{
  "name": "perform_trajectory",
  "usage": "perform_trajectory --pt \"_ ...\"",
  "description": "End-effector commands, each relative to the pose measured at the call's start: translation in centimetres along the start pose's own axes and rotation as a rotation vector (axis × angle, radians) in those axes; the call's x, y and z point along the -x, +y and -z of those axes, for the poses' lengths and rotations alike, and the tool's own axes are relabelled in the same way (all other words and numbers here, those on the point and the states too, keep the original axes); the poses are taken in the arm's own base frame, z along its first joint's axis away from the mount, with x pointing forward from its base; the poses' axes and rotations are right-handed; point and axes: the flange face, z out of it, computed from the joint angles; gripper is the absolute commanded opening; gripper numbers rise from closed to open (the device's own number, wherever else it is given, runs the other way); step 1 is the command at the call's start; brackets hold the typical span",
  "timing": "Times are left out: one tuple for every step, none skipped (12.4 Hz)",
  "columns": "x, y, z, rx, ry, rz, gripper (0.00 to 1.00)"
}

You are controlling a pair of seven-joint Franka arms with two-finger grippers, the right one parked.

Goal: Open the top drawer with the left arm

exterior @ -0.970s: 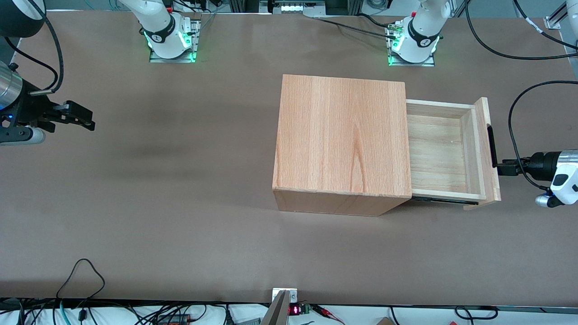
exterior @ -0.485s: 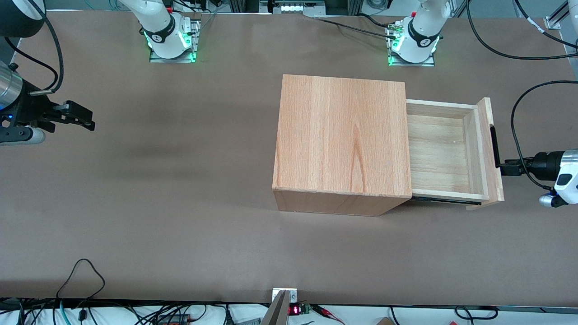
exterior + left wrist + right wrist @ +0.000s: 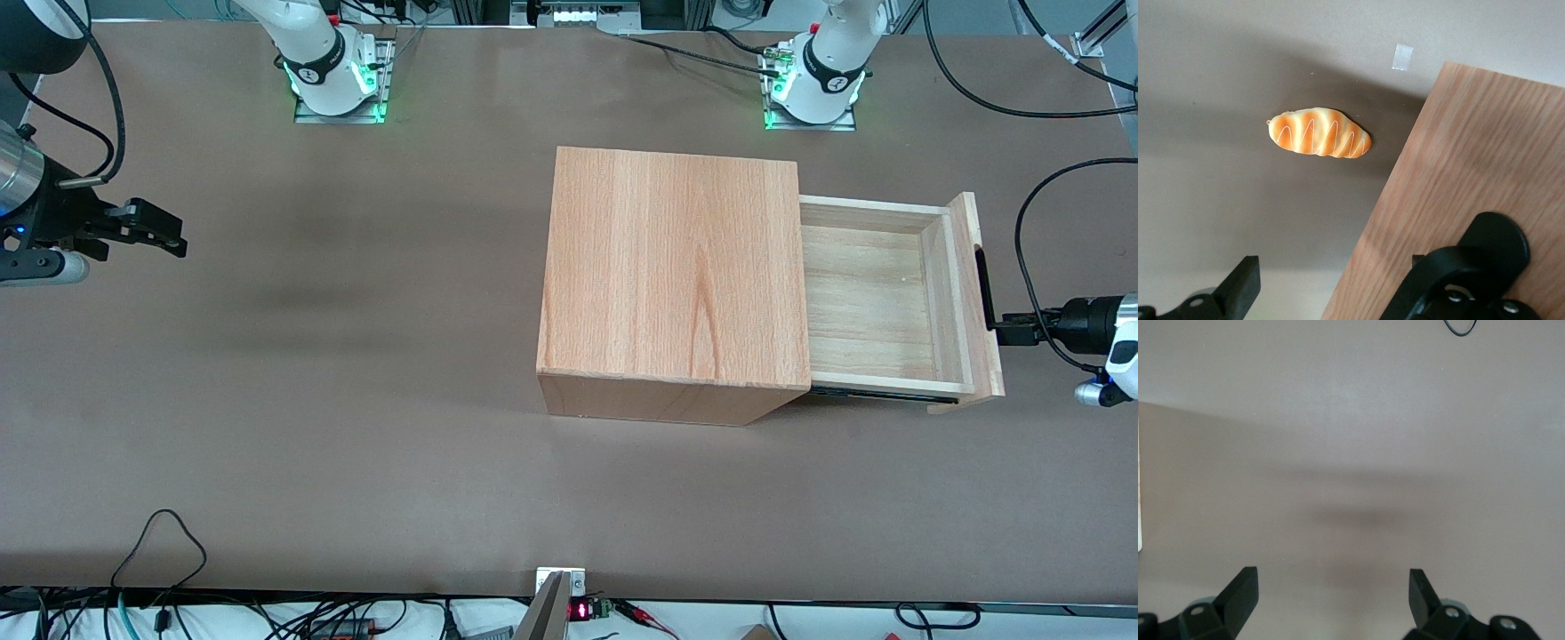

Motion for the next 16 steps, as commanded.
perform_trajectory --pt "-1.3 0.5 1.7 -0.02 0.074 0.019 1.0" --pt "-1.3 0.7 1.7 -0.017 0.075 0.014 1.0" --pt "-1.3 0.7 1.7 -0.014 0.073 0.013 1.0" --pt "-1.3 0.9 1.7 0.005 0.075 0.016 1.0" --pt "-1.3 1.0 1.9 0.011 0.078 0.009 1.0" --pt "-1.3 1.1 2.5 0.009 0.088 0.002 1.0" --pt "-1.2 1.4 2.8 0.005 0.093 -0.008 1.0" --pt "-1.2 1.5 2.8 0.008 0.093 -0.021 1.0" --pt "-1.2 1.4 2.8 0.01 0.092 -0.036 1.0" --pt "-1.1 1.5 2.9 0.01 0.092 -0.045 1.0" --pt "-1.1 1.6 2.9 0.011 0.089 -0.045 1.0" --pt "-1.0 1.7 2.9 0.012 0.082 -0.049 1.0" --pt "-1.0 1.7 2.9 0.013 0.081 -0.049 1.0" --pt "-0.9 1.7 2.9 0.014 0.079 -0.05 1.0" --pt "-0.9 1.7 2.9 0.014 0.076 -0.062 1.0" --pt "-0.9 1.6 2.9 0.013 0.075 -0.087 1.0"
